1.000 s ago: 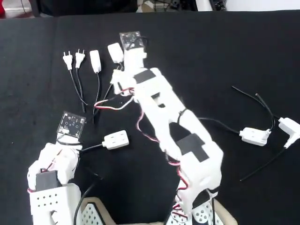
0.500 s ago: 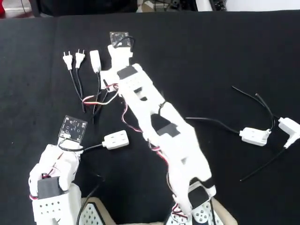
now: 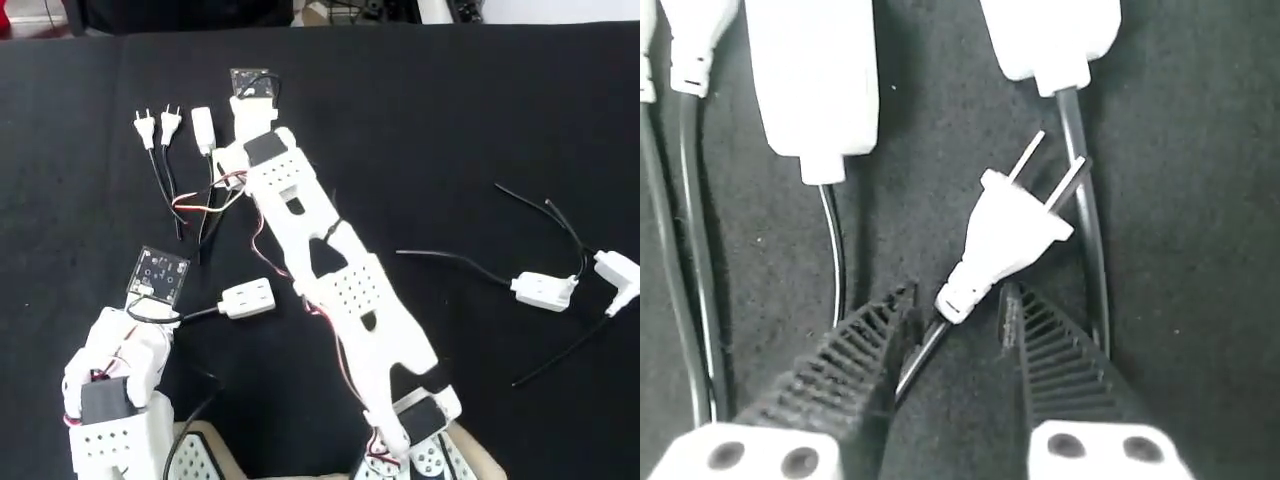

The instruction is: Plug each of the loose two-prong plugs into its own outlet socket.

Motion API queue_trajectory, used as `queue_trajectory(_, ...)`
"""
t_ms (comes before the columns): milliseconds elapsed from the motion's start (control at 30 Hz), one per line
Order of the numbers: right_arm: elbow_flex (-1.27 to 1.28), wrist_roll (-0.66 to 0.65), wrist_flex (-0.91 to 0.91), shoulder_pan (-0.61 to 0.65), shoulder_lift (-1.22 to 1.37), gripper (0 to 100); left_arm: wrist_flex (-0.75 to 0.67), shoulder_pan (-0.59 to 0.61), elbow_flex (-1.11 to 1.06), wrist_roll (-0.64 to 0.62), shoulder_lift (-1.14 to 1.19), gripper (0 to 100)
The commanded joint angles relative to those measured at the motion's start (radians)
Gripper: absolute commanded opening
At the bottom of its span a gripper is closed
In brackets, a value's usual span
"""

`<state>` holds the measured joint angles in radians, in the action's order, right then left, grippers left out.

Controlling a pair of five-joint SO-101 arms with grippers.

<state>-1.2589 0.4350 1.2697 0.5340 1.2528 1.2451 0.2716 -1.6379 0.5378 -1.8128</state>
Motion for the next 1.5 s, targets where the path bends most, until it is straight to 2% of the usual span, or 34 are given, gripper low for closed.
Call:
queue_trajectory(0, -0.153, 0.011, 0.049, -0.014, 0.036, 13.1, 0.008, -0.005, 0.004, 0.006, -0.006, 9)
queue_trajectory(267, -0.222, 0.008, 0.08, -0.032, 0.093, 12.2, 0.008, -0.005, 0.001, 0.006, -0.006, 9)
queue_trajectory(400, -0.229, 0.008, 0.101, -0.034, 0.091, 1.5, 0.006, -0.008, -0.001, 0.006, -0.006, 9)
queue_trajectory(600, -0.229, 0.008, 0.112, -0.044, 0.09, 1.1, -0.003, -0.008, -0.002, 0.044, -0.006, 9)
queue_trajectory(833, -0.414, 0.002, 0.308, -0.044, 0.062, 1.1, -0.006, -0.008, -0.002, 0.044, -0.005, 9)
queue_trajectory(1067, -0.414, -0.08, 0.331, -0.044, 0.001, 1.1, -0.006, -0.008, -0.002, 0.046, -0.005, 9)
queue_trajectory(1267, -0.412, -0.169, 0.488, -0.049, -0.133, 1.1, -0.008, -0.008, -0.002, 0.046, -0.005, 9)
queue_trajectory(1467, -0.404, -0.278, 0.497, -0.058, -0.203, 1.1, -0.008, -0.007, -0.002, 0.046, -0.005, 9)
